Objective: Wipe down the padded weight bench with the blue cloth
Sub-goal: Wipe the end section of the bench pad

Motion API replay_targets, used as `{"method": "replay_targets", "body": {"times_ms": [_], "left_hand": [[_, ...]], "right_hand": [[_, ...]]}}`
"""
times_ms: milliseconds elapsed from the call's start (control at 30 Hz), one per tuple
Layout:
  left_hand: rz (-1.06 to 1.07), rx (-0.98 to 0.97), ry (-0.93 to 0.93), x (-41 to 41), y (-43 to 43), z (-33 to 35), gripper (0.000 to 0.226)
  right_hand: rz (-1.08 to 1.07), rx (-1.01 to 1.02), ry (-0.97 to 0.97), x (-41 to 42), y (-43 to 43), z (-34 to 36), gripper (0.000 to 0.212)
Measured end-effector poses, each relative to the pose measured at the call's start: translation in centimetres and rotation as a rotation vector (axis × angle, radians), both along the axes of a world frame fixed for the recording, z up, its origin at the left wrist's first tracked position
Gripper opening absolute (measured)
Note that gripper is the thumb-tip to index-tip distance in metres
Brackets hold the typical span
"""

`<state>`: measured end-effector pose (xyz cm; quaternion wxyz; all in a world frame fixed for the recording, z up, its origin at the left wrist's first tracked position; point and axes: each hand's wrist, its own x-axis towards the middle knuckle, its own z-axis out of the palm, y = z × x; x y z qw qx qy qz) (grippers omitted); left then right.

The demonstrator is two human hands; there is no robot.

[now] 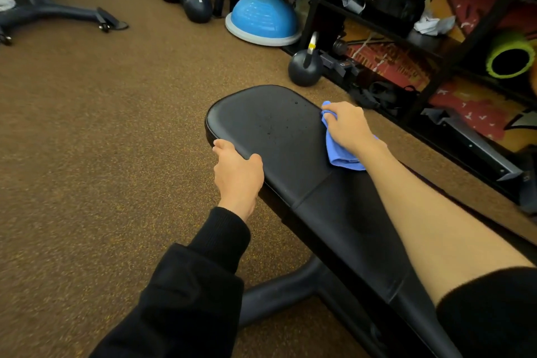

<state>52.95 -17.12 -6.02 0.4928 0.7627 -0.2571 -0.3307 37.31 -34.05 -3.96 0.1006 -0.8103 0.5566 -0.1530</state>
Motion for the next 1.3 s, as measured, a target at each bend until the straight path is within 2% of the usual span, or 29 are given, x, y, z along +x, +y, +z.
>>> {"method": "replay_targets", "body": {"times_ms": [233, 467, 633, 700, 833, 967, 1067, 1167, 1233, 1300], "left_hand": [[0.005, -0.018, 0.055, 0.2, 0.3, 0.0, 0.064], [0.016, -0.022, 0.072, 0.2, 0.1, 0.0, 0.065], [0.002, 0.007, 0.032, 0.2, -0.1, -0.1, 0.064], [0.001, 0.012, 0.015, 0.2, -0.2, -0.1, 0.064], [-0.004, 0.022, 0.011, 0.2, -0.4, -0.2, 0.063], [-0.001, -0.001, 0.037, 0.3, -0.3, -0.4, 0.063], [0.012, -0.008, 0.046, 0.2, -0.1, -0.2, 0.063], [0.017, -0.003, 0.029, 0.3, 0.0, 0.1, 0.059], [-0.015, 0.023, 0.000, 0.1, 0.3, 0.6, 0.061], [-0.082, 0.090, -0.225, -0.6, 0.7, 1.7, 0.072]], "right_hand": [[0.233, -0.020, -0.059, -2.6, 5.5, 0.8, 0.031], [0.087, -0.059, -0.099, -3.2, 3.6, 1.0, 0.027], [-0.059, 0.036, -0.058, -0.8, 0.4, 0.8, 0.031], [-0.049, 0.049, -0.025, 0.2, 0.1, 0.8, 0.033], [0.023, 0.012, -0.065, 1.4, 2.3, 0.5, 0.022], [0.062, -0.027, -0.063, 1.0, 6.4, 0.0, 0.030], [0.071, -0.017, -0.125, 1.0, 10.0, 0.1, 0.021], [0.108, 0.145, -0.223, 0.9, 12.4, 1.4, 0.040], [0.043, 0.203, -0.348, -0.1, 12.7, 2.5, 0.047], [-0.048, 0.117, -0.423, -1.7, 12.0, 3.2, 0.046]]}}
